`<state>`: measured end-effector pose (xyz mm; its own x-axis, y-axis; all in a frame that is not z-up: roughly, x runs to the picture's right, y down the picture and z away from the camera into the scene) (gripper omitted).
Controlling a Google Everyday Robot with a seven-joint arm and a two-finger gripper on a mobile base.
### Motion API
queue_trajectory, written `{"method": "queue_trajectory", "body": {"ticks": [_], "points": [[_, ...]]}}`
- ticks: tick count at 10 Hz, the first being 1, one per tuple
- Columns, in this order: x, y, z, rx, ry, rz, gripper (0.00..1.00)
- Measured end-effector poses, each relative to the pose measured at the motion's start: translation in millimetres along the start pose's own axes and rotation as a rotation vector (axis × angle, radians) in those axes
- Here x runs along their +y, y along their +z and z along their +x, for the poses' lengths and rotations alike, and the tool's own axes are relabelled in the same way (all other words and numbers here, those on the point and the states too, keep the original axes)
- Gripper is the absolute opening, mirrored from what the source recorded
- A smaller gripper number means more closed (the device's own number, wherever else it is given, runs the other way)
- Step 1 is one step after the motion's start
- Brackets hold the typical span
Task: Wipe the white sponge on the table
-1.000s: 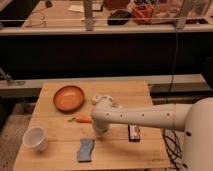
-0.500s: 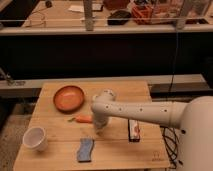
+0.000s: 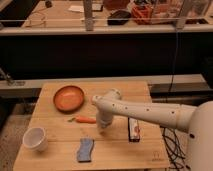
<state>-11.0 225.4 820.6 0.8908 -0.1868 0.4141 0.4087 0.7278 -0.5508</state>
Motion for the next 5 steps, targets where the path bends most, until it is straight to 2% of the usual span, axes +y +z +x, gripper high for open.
{"method": "queue_trajectory", "body": {"ticks": [2, 5], "points": [[5.1, -7.4, -2.8, 0.029, -0.085, 0.004, 0.37], [6.0, -15.7, -43.8, 0.074, -0.269, -0.003, 0.66]]}}
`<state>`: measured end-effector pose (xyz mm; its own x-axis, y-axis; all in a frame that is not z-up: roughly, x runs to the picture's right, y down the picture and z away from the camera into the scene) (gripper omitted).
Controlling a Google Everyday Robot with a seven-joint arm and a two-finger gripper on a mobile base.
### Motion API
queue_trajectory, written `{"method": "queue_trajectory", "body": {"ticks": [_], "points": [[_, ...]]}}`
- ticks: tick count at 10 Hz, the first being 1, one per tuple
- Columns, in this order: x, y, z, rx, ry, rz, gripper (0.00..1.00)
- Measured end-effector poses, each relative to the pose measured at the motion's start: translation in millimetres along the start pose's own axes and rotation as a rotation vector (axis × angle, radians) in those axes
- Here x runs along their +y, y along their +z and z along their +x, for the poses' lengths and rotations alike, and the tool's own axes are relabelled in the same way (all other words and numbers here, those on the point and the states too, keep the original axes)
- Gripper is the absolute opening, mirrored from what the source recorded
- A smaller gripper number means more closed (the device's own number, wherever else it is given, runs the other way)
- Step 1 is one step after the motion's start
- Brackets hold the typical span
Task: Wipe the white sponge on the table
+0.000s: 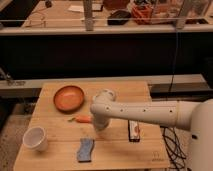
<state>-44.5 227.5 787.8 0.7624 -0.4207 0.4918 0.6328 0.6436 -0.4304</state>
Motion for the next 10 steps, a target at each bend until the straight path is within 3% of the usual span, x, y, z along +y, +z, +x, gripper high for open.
{"method": "queue_trajectory", "body": {"ticks": [1, 3, 5, 7, 8, 10], "points": [[-3.7, -3.1, -24.6, -0.003, -0.101, 0.000, 0.77], [-1.2, -3.9, -45.5, -0.024, -0.225, 0.005, 0.80], [6.6, -1.4, -68.3, -0.053, -0.479, -0.003, 0.80], [20.3, 3.2, -74.6, -0.060, -0.695, -0.038, 0.80], [21.8, 7.4, -76.3, -0.054, -0.758, -0.057, 0.80], [27.1, 22.8, -71.4, -0.038, -0.765, -0.086, 0.80]]}}
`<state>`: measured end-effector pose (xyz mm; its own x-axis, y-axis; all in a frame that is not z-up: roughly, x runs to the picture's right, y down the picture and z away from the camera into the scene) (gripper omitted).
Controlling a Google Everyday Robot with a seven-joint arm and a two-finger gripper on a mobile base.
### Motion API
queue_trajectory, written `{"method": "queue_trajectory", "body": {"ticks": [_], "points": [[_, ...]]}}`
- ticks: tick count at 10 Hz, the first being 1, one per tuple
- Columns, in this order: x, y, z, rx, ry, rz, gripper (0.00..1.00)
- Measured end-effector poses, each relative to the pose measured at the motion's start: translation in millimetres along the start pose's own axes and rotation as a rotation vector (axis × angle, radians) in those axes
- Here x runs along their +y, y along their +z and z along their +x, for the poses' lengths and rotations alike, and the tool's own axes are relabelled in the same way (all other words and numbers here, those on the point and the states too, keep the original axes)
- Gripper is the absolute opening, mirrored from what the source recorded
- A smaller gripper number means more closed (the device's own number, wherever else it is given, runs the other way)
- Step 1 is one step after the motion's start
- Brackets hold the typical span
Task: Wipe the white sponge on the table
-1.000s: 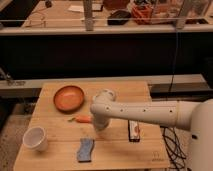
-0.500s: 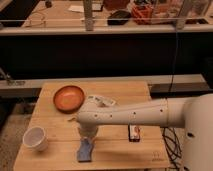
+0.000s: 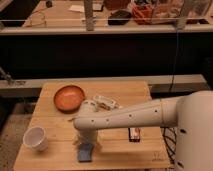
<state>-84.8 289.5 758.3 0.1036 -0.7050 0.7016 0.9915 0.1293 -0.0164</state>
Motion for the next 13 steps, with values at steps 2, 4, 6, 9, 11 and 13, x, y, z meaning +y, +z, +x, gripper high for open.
{"method": "queue_trajectory", "body": {"ticks": [2, 4, 6, 9, 11, 13], "points": [[-0.7, 22.6, 1.9, 0.000, 0.048, -0.036, 0.80], [-3.4, 29.2, 2.9, 0.001, 0.084, -0.056, 0.70], [-7.3, 29.1, 2.9, 0.003, 0.124, -0.068, 0.48], [-10.9, 24.6, 3.3, 0.009, 0.126, -0.068, 0.18], [-9.3, 21.2, 3.3, 0.010, 0.122, -0.072, 0.01], [-8.8, 21.7, 2.9, 0.010, 0.141, -0.084, 0.03]]}}
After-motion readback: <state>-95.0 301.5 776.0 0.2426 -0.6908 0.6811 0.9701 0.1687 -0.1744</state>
